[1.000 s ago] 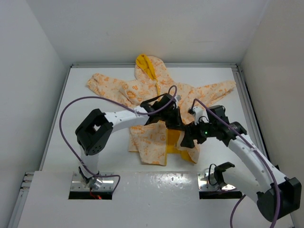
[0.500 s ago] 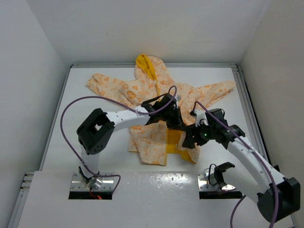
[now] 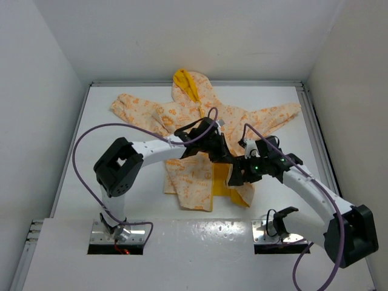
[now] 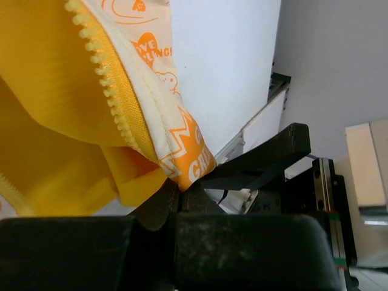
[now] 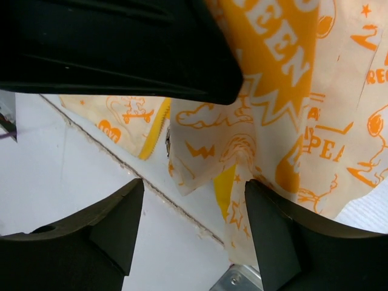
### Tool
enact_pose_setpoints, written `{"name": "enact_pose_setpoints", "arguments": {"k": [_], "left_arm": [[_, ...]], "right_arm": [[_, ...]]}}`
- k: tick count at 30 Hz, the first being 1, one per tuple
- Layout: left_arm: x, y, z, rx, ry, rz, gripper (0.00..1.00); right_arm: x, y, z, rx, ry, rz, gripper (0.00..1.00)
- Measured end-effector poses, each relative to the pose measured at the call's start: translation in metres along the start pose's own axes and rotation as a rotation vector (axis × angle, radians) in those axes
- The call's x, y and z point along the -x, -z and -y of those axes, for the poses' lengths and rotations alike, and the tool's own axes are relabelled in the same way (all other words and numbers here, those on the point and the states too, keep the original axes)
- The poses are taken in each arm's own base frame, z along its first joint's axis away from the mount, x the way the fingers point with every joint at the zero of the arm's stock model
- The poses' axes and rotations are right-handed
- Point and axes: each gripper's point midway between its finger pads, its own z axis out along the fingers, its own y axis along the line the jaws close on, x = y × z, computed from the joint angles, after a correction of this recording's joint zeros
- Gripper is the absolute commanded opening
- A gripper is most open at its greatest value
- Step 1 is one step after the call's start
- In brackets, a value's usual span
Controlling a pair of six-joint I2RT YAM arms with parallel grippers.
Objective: Zip up the jacket
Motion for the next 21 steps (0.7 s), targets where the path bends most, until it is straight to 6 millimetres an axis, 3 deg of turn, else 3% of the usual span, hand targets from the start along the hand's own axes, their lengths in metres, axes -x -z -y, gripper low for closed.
{"name": "enact_pose_setpoints", "arguments": {"k": [4,13,21], "left_arm": [[0.004,0.004,-0.002,-0.046,0.052,-0.016,0.0],[0.007,0.009,0.021,-0.143,0.099,-0.035,0.0],[0.005,0.008,0.026,-0.157,0.117,-0.043,0.0]], "right_arm": [[0.008,-0.003,0.001,-0.005,-0.032,0.025,0.65],[0.024,-0.011,0.002,0.0,-0.053,0.074,0.59],[0.03,-0.011,0.006,-0.004,-0.061,0.117,0.3]]}}
